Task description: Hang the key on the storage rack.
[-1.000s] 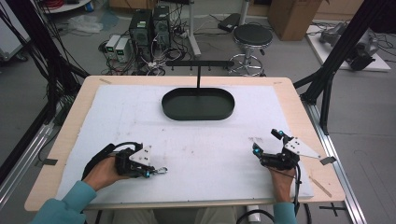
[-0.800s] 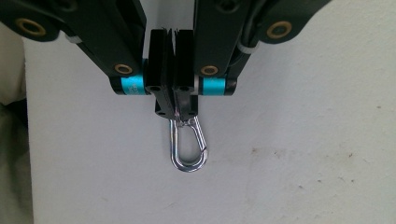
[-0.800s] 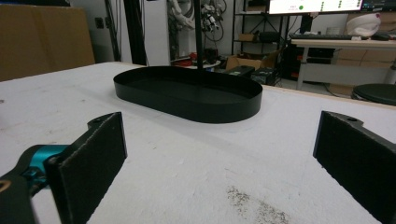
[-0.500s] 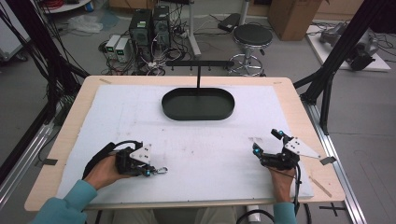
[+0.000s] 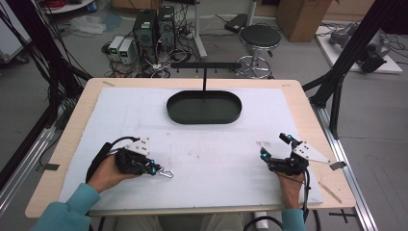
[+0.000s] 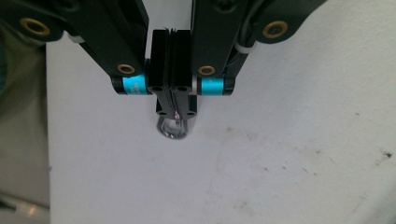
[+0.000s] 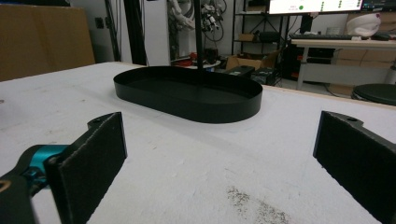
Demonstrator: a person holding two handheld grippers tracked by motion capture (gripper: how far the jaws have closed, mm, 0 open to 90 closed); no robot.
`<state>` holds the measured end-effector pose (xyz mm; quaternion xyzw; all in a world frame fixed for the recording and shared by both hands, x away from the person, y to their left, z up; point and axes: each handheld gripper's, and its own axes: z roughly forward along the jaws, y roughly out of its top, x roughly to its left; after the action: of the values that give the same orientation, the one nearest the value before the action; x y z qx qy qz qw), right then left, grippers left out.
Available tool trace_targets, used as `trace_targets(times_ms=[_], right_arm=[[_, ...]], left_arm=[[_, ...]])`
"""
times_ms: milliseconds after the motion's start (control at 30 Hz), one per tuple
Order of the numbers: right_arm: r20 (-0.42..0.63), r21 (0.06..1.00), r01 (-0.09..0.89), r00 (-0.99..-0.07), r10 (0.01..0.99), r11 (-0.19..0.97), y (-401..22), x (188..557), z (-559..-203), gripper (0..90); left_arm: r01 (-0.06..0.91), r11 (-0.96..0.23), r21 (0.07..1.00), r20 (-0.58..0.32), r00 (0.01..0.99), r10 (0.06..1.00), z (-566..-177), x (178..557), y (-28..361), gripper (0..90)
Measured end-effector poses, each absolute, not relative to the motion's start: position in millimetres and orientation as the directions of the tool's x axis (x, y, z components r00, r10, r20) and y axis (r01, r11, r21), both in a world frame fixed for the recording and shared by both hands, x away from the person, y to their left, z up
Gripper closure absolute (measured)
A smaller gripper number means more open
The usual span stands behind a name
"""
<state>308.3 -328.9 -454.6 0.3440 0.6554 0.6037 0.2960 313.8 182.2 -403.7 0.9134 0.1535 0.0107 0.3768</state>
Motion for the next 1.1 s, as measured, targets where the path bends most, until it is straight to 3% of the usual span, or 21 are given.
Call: trace_targets(times_ms=[400, 733, 1100], right_arm=[[0.027, 0.995, 0.093, -0.588, 0.808, 0.035, -329, 308, -455, 2.0], [0.029, 0.994, 0.1, -0.589, 0.808, 0.037, -328, 307, -455, 2.0], [0.02, 0.995, 0.087, -0.587, 0.809, 0.039, -329, 308, -455, 2.0]], left_arm=[[0.304, -0.463, 0.833, -0.144, 0.926, 0.349, -380, 325, 194, 88.7], [0.259, -0.404, 0.877, -0.111, 0.928, 0.354, -344, 348, 194, 88.7], [0.218, -0.407, 0.887, -0.059, 0.928, 0.369, -297, 399, 184, 88.7]])
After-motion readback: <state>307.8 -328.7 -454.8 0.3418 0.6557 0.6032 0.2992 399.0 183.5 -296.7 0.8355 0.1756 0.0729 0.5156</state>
